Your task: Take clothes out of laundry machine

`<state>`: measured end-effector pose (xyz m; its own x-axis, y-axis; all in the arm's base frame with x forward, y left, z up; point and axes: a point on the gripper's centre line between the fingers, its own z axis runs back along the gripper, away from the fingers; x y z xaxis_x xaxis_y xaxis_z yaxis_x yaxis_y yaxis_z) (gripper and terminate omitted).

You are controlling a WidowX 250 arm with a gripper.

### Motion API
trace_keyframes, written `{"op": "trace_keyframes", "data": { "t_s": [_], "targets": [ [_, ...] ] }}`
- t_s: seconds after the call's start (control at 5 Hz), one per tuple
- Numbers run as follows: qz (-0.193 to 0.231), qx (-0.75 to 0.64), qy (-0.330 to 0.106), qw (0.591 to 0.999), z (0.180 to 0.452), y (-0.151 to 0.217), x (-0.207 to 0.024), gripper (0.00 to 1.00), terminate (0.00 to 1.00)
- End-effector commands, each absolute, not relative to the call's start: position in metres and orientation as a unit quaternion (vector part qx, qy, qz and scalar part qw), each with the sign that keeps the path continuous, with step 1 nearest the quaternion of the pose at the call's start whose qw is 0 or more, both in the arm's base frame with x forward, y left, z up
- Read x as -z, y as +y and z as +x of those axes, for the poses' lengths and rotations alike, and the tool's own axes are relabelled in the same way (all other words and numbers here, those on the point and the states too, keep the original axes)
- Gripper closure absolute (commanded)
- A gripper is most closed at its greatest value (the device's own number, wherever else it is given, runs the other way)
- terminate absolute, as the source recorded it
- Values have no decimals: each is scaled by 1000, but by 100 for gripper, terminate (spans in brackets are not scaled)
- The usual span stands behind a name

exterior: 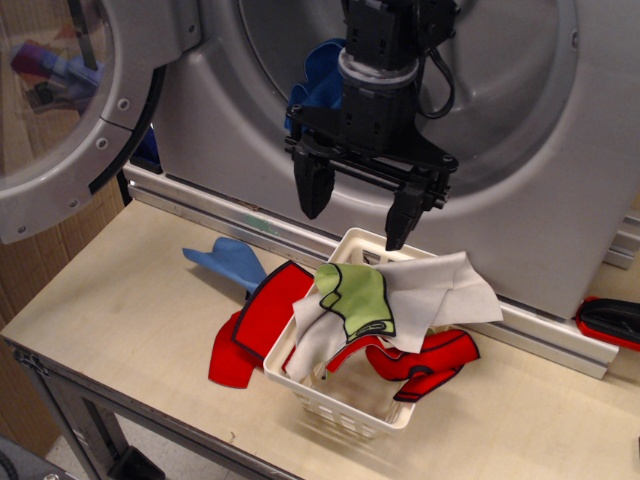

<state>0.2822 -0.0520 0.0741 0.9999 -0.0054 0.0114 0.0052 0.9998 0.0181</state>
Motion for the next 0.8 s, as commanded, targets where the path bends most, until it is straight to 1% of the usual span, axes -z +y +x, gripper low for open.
{"op": "trace_keyframes", "data": {
  "t_s": [0.0, 0.2, 0.4, 0.6],
  "targets": [
    [9, 3, -6, 1000, 282, -52, -74, 0, 0],
    [47, -22, -82, 995, 285, -37, -81, 0, 0],
    [58, -32, -112, 992, 293, -29, -85, 0, 0],
    [59, -55, -148, 986, 308, -12, -90, 0, 0]
  ]
}}
